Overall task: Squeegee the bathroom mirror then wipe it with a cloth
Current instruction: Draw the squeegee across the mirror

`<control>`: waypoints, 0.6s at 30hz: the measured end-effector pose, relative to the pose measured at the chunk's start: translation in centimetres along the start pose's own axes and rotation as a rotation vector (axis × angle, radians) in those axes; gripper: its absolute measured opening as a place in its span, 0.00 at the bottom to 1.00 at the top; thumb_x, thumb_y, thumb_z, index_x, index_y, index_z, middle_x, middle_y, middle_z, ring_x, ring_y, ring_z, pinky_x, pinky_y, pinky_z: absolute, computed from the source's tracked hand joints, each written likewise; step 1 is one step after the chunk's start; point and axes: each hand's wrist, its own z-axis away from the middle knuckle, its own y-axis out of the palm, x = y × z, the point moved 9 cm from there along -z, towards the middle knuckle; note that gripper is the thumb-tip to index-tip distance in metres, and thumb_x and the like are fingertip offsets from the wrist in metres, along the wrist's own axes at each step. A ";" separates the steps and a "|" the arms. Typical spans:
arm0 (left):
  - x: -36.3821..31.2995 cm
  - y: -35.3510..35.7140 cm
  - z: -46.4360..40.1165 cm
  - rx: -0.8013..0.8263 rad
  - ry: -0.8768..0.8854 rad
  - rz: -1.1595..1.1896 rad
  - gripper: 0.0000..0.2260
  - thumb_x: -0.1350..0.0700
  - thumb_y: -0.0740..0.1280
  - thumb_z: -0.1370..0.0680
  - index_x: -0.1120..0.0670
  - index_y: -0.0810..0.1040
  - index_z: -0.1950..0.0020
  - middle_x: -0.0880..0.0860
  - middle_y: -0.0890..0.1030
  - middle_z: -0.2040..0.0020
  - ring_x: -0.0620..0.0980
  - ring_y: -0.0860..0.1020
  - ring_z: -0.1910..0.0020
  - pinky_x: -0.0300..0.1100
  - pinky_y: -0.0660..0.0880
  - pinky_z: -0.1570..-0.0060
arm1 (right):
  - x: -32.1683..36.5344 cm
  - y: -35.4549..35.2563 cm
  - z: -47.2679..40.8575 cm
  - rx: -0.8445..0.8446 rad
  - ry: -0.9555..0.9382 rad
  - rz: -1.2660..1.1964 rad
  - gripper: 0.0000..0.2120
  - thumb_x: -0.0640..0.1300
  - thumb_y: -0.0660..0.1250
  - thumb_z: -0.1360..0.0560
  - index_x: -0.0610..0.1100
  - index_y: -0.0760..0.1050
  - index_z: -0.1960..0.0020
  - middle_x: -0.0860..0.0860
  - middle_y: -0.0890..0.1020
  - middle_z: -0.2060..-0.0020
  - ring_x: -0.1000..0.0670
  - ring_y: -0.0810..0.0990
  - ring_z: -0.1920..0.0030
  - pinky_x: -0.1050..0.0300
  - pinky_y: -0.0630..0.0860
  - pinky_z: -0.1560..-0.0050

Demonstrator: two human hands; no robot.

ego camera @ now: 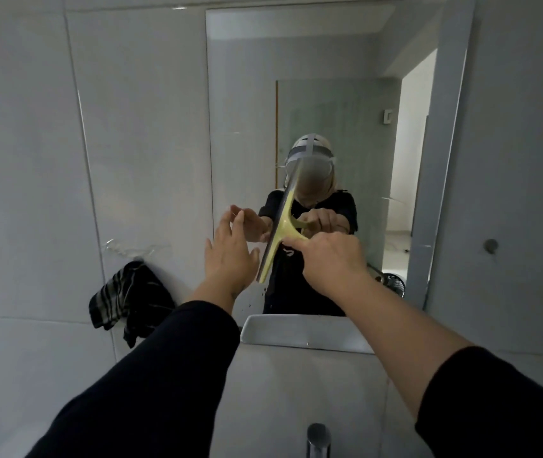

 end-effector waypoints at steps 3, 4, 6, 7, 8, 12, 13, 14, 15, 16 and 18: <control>-0.7 1.1 0.2 0.040 0.002 -0.013 0.34 0.52 0.64 0.22 0.51 0.47 0.22 0.52 0.45 0.21 0.55 0.56 0.24 0.59 0.56 0.27 | -2.8 -0.7 0.7 -0.014 0.042 0.008 0.30 0.38 0.54 0.23 0.65 0.59 0.27 0.46 0.80 0.46 0.43 0.79 0.48 0.54 0.70 0.62; -1.0 1.6 0.2 0.059 0.006 -0.022 0.35 0.51 0.64 0.22 0.50 0.46 0.22 0.52 0.44 0.21 0.56 0.55 0.24 0.59 0.56 0.27 | -3.7 -0.7 1.0 -0.013 0.068 0.001 0.31 0.38 0.54 0.23 0.65 0.59 0.27 0.46 0.80 0.45 0.43 0.79 0.48 0.54 0.69 0.62; -1.5 2.4 0.3 0.097 0.014 -0.033 0.36 0.51 0.64 0.22 0.48 0.44 0.22 0.52 0.40 0.21 0.57 0.54 0.23 0.60 0.54 0.27 | -5.5 -0.6 1.7 -0.003 0.125 -0.029 0.31 0.39 0.54 0.23 0.67 0.57 0.27 0.46 0.80 0.46 0.43 0.79 0.49 0.54 0.67 0.63; -1.7 2.7 0.3 0.110 0.016 -0.037 0.36 0.50 0.64 0.22 0.47 0.43 0.22 0.53 0.39 0.22 0.57 0.53 0.23 0.60 0.53 0.26 | -6.2 -0.5 2.0 -0.004 0.145 -0.044 0.31 0.39 0.54 0.23 0.67 0.56 0.27 0.46 0.80 0.46 0.43 0.79 0.49 0.54 0.67 0.63; -1.8 2.9 0.3 0.120 0.014 -0.041 0.37 0.50 0.64 0.22 0.47 0.43 0.22 0.53 0.37 0.22 0.58 0.53 0.23 0.60 0.53 0.26 | -6.8 -0.3 2.4 -0.006 0.163 -0.059 0.31 0.39 0.53 0.23 0.67 0.55 0.27 0.46 0.80 0.47 0.43 0.79 0.50 0.54 0.67 0.63; -1.6 3.3 0.3 0.136 0.002 -0.040 0.37 0.50 0.65 0.22 0.46 0.42 0.23 0.52 0.35 0.22 0.58 0.53 0.23 0.60 0.51 0.26 | -9.0 0.4 3.8 -0.018 0.254 -0.161 0.31 0.39 0.53 0.23 0.67 0.56 0.27 0.44 0.81 0.51 0.42 0.78 0.54 0.54 0.69 0.62; -1.6 3.4 0.3 0.133 0.004 -0.038 0.38 0.51 0.65 0.22 0.45 0.42 0.23 0.52 0.34 0.22 0.58 0.52 0.23 0.60 0.51 0.26 | -9.6 0.7 4.2 -0.028 0.286 -0.200 0.30 0.39 0.53 0.22 0.67 0.57 0.27 0.43 0.81 0.51 0.42 0.78 0.55 0.54 0.69 0.62; -1.5 3.4 0.3 0.130 0.008 -0.035 0.38 0.51 0.65 0.23 0.45 0.42 0.23 0.51 0.34 0.22 0.57 0.52 0.23 0.60 0.51 0.26 | -10.1 0.9 4.6 -0.037 0.320 -0.243 0.29 0.40 0.53 0.22 0.67 0.58 0.27 0.43 0.81 0.51 0.42 0.77 0.55 0.54 0.69 0.61; -1.4 3.4 0.3 0.126 0.011 -0.032 0.38 0.51 0.65 0.23 0.45 0.42 0.23 0.51 0.34 0.22 0.57 0.52 0.23 0.60 0.51 0.26 | -10.4 1.3 5.0 -0.042 0.352 -0.288 0.28 0.40 0.53 0.21 0.67 0.59 0.28 0.42 0.80 0.51 0.41 0.77 0.55 0.54 0.70 0.60; -1.4 3.4 0.3 0.122 0.014 -0.029 0.38 0.51 0.65 0.23 0.45 0.42 0.23 0.51 0.35 0.22 0.57 0.52 0.23 0.60 0.50 0.26 | -10.7 1.7 5.4 -0.049 0.383 -0.334 0.27 0.41 0.52 0.21 0.67 0.60 0.28 0.42 0.80 0.50 0.41 0.78 0.54 0.53 0.71 0.59; -1.3 3.4 0.4 0.117 0.018 -0.024 0.38 0.51 0.65 0.23 0.45 0.42 0.23 0.51 0.35 0.22 0.57 0.53 0.23 0.60 0.50 0.26 | -10.9 2.5 6.1 -0.081 0.432 -0.427 0.25 0.43 0.53 0.20 0.67 0.62 0.29 0.43 0.80 0.54 0.42 0.77 0.57 0.52 0.75 0.59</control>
